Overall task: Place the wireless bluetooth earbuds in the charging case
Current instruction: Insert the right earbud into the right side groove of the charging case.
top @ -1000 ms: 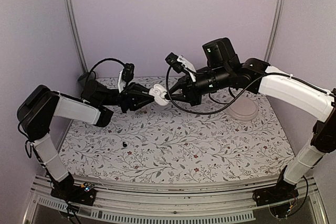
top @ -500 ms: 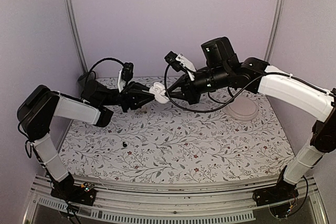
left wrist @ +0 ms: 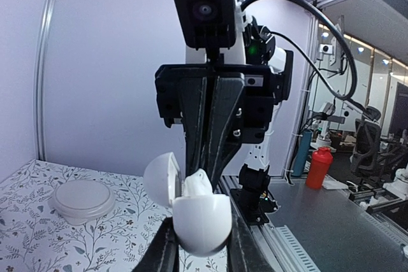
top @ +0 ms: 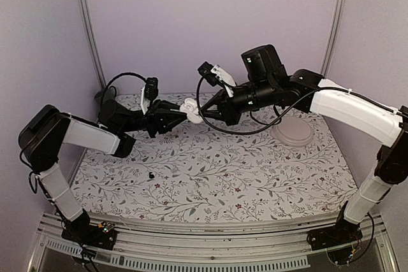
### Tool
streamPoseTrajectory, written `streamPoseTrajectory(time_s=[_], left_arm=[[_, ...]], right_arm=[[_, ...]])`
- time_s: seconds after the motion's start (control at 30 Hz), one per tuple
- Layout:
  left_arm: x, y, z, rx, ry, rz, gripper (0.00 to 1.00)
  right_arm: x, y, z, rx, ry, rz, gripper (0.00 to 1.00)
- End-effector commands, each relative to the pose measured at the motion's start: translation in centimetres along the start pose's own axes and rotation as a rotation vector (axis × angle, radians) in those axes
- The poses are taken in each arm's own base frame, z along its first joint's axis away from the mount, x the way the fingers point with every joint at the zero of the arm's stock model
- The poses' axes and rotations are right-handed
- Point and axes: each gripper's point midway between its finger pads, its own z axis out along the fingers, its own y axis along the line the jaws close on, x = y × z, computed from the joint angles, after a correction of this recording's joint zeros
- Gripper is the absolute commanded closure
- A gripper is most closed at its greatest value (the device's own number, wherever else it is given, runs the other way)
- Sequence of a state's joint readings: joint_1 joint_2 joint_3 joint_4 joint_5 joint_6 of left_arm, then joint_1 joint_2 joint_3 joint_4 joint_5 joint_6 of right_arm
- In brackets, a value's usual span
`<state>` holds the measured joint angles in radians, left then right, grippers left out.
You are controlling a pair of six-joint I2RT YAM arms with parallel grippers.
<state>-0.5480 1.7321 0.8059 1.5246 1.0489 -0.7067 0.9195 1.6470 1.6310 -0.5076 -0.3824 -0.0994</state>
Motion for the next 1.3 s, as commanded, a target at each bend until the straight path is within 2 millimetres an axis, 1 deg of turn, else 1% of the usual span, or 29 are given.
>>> streamPoseTrajectory(time_s=[0.0, 0.33, 0.5, 0.63, 0.9, 1.0, 1.27], left_arm=[[-5.3, -4.5, 0.2, 0.070, -0.182, 0.315, 1.00], [-5.5, -4.6, 0.1, 0.048, -0.198, 0.333, 1.00], [-5.9, -4.8, -0.1, 0.036, -0.219, 0.352, 1.00], [-6.2, -4.9, -0.3, 0.025, -0.232, 0.367, 1.00], [-6.3, -5.0, -0.3, 0.017, -0.237, 0.372, 1.00], [-6.3, -5.1, -0.3, 0.014, -0.236, 0.378, 1.00], [-6.5, -5.5, -0.4, 0.017, -0.234, 0.401, 1.00]], right_arm=[[1.3, 0.0, 1.9, 0.018, 0.052, 0.031, 0.95], [1.6, -0.2, 2.8, 0.046, 0.092, 0.030, 0.94], [2.5, -1.2, 3.1, 0.110, 0.133, 0.023, 0.94], [3.1, -1.5, 3.2, 0.129, 0.156, 0.021, 0.94], [2.7, -1.2, 3.4, 0.133, 0.164, 0.006, 0.94], [2.9, -1.3, 3.8, 0.153, 0.183, -0.006, 0.94], [3.9, -2.1, 4.6, 0.192, 0.240, 0.008, 0.94]])
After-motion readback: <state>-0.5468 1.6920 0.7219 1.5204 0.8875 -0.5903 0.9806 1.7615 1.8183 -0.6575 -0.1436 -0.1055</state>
